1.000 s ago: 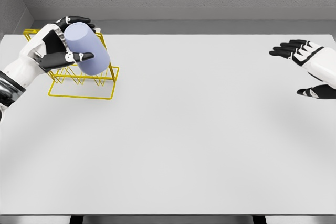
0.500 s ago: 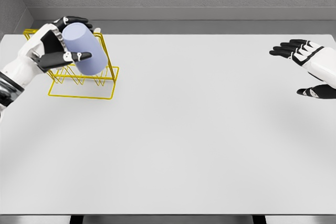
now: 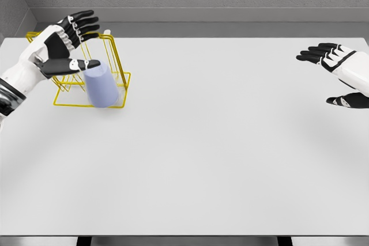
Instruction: Place the cup on the cup holder with both arms
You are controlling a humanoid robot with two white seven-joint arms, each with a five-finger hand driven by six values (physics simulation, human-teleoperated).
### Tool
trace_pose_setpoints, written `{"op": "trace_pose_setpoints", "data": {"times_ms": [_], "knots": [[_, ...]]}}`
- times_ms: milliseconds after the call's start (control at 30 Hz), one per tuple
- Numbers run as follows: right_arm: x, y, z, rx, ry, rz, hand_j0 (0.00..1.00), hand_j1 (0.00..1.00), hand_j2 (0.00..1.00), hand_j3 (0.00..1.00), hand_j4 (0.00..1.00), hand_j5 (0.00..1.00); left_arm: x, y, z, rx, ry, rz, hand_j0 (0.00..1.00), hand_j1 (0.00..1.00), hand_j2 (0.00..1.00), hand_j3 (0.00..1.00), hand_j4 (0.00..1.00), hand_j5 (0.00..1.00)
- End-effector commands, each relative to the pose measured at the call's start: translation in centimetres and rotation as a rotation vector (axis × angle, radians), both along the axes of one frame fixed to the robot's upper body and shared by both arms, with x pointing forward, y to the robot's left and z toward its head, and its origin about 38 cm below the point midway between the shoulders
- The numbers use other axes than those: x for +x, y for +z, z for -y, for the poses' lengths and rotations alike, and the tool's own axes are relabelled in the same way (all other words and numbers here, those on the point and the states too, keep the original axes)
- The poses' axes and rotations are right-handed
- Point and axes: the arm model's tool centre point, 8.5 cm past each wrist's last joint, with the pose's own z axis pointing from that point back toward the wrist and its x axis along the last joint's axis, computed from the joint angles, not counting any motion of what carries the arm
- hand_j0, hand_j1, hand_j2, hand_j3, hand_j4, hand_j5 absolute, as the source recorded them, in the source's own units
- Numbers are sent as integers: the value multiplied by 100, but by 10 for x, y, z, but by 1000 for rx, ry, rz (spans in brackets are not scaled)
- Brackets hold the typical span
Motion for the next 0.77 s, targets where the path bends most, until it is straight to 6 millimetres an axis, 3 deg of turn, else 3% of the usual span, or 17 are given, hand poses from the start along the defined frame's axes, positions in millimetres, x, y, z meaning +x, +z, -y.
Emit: {"op": "trace_pose_setpoints", "data": {"times_ms": [0, 233, 467, 733], "knots": [[0, 1, 0, 7, 0, -1, 100, 100, 100, 100, 100, 100, 0, 0, 0, -1, 1, -1, 97, 97, 97, 97, 97, 97], [0, 1, 0, 7, 0, -1, 100, 100, 100, 100, 100, 100, -3, 4, 3, -5, -16, 18, 98, 98, 98, 98, 98, 98], [0, 1, 0, 7, 0, -1, 100, 100, 100, 100, 100, 100, -18, 28, 1, -89, -54, 226, 100, 100, 100, 100, 100, 100], [0, 0, 1, 7, -1, -2, 100, 100, 100, 100, 100, 100, -42, 12, -51, 36, 16, 159, 100, 100, 100, 100, 100, 100]]}}
